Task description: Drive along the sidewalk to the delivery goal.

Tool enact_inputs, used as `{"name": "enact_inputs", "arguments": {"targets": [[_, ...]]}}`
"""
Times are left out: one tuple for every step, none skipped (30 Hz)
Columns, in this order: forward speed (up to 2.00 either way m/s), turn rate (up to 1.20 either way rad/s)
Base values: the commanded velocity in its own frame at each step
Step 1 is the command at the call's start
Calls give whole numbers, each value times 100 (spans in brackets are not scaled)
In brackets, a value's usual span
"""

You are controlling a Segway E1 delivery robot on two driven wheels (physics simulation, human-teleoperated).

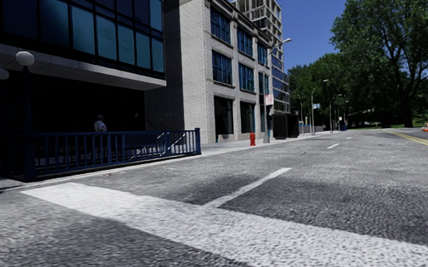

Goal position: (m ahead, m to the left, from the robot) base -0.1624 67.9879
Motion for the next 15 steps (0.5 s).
{"name": "enact_inputs", "arguments": {"targets": [[111, 78], [111, 78], [110, 81], [108, 82], [108, 82], [108, 82], [106, 82], [106, 82], [106, 82], [106, 82], [106, 82], [106, 82], [106, 82], [106, 82], [106, 83]]}}
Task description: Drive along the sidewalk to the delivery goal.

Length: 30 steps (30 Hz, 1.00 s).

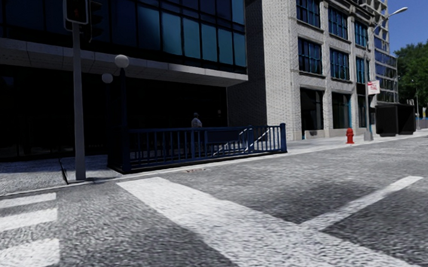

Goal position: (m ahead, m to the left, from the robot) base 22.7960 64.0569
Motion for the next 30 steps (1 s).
{"name": "enact_inputs", "arguments": {"targets": [[106, 83], [106, 83], [106, 83], [106, 84], [106, 84], [106, 84], [106, 84], [106, 84], [106, 84], [106, 84], [106, 84], [106, 84], [106, 84], [106, 84], [106, 84], [106, 84], [106, 84], [106, 84], [106, 84], [106, 84], [106, 84], [106, 84], [106, 84], [106, 84], [106, 84], [106, 84], [106, 84], [106, 84], [106, 84], [106, 84]]}}
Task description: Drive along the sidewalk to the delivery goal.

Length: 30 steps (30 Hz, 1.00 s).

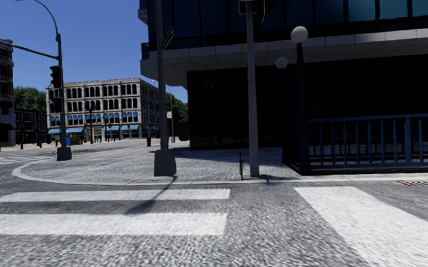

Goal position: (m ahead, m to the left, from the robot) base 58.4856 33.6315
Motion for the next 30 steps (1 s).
{"name": "enact_inputs", "arguments": {"targets": [[106, 84], [106, 84], [106, 84], [106, 84], [106, 84], [106, 84], [106, 84], [106, 84], [106, 84], [107, 84], [108, 83], [108, 83], [108, 74], [108, 62], [109, 54], [110, 43], [110, 43], [110, 0], [110, 0], [110, 0], [110, 0], [110, 0], [110, 0], [111, 0], [111, 0], [111, 0], [111, 0], [111, 0], [111, 0], [111, 0]]}}
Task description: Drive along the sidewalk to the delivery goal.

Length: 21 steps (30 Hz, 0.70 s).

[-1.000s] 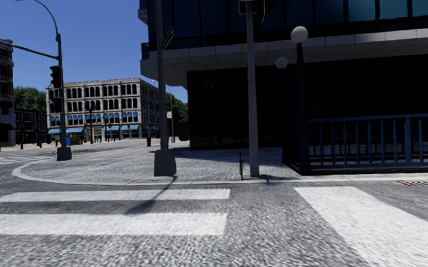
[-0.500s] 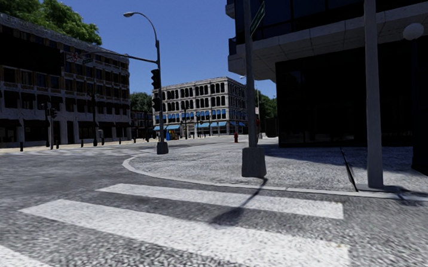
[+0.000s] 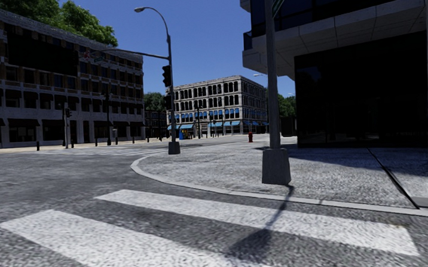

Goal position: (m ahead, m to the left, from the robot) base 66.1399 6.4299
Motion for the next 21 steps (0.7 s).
{"name": "enact_inputs", "arguments": {"targets": [[114, 0], [126, 0], [144, 0], [144, 0], [200, 0], [200, 0], [200, 0], [200, 0], [200, 0], [200, 0], [200, 0], [200, 0], [200, 0], [200, 0], [200, 0], [200, 0], [200, 0], [200, 0], [200, 0], [200, 0], [200, 0]]}}
